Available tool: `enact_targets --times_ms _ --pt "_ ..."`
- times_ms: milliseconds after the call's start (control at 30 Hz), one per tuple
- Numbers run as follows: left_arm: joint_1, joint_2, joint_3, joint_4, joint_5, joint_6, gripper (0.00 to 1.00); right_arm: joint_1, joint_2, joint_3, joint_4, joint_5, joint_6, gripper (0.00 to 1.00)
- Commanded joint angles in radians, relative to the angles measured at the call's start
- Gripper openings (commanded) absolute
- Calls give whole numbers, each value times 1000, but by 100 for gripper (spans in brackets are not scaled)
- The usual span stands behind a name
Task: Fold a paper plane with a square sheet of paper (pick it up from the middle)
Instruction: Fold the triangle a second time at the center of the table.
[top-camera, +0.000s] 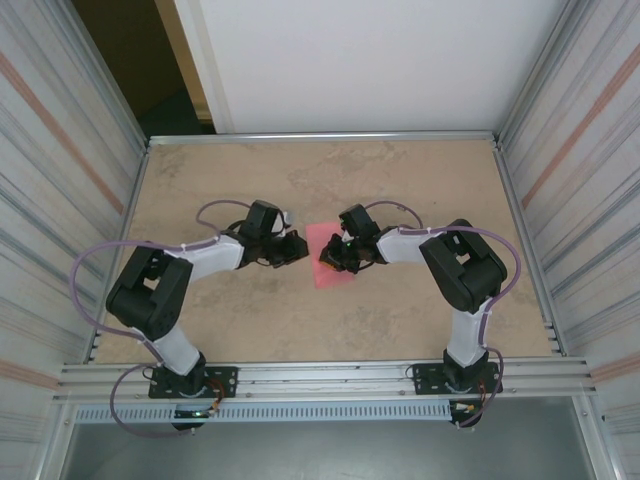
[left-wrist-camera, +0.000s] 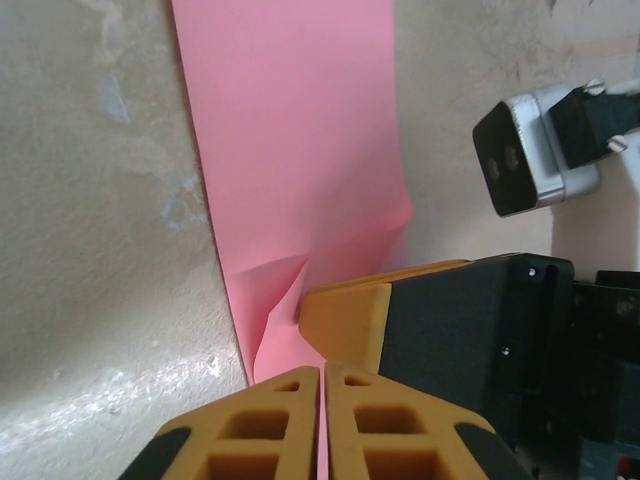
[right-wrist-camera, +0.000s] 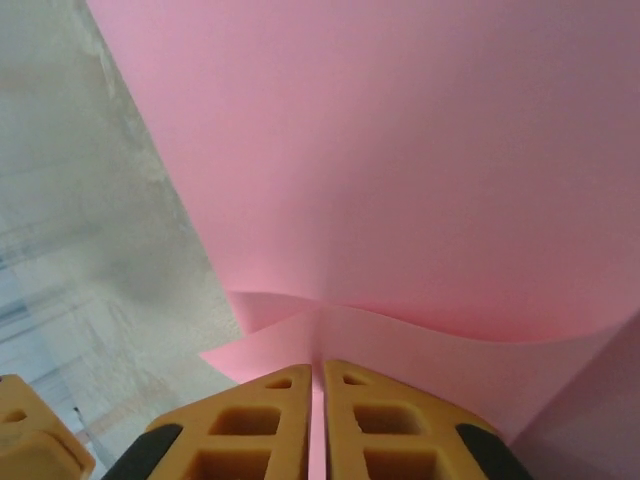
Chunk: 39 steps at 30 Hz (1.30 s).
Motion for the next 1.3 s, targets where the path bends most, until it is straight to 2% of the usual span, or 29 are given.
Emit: enact_targets --times_ms 0,233,867,1100,1267 --pt "-22 37 53 -17 -4 45 8 4 26 -1 -77 31 -13 6" --pt "-39 112 112 -48 -21 59 6 6 30 -3 -77 30 -9 1" --pt "-40 214 171 -176 -90 98 6 4 1 -4 -61 18 -6 0" --pt "-41 237 181 -223 -110 110 5 -4 -89 -23 -15 17 -74 1" --pt "-42 244 191 -243 -118 117 5 -18 -69 -45 5 -6 -102 1"
